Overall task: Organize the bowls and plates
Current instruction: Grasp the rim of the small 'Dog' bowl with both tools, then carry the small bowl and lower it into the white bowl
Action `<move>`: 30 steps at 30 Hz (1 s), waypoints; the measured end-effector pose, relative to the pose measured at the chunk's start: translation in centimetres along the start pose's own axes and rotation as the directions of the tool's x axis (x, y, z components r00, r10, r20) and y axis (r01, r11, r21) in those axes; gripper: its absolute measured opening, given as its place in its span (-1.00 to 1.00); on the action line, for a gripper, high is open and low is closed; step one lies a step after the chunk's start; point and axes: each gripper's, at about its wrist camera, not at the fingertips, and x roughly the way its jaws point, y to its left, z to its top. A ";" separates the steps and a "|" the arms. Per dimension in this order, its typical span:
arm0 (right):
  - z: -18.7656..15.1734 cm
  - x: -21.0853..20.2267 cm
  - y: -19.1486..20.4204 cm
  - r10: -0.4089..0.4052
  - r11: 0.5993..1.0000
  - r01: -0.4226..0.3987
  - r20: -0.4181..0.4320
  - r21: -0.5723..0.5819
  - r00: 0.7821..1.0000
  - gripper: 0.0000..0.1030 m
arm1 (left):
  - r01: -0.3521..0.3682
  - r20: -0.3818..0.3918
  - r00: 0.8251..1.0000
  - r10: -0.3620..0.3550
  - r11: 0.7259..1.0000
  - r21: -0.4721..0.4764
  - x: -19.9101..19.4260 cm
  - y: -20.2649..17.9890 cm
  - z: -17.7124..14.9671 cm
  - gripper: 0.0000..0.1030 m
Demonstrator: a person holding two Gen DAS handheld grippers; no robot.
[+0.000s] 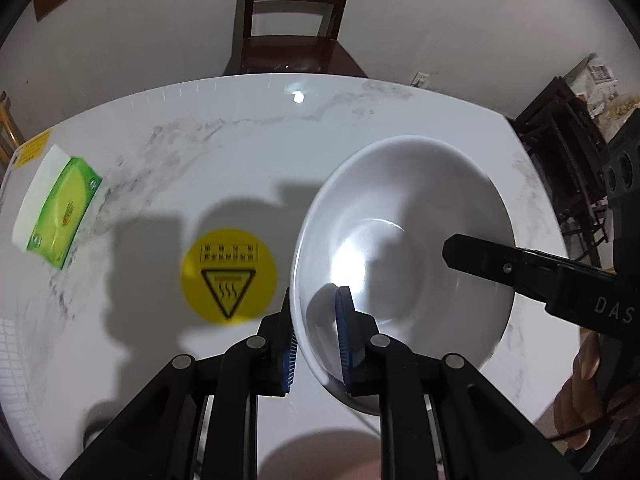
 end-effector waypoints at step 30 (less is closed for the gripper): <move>-24.2 -6.2 0.7 0.079 0.994 -0.080 0.017 0.080 0.997 -0.68 | 0.059 0.069 0.996 -0.062 0.997 0.051 -8.6 -4.1 -21.0 -0.63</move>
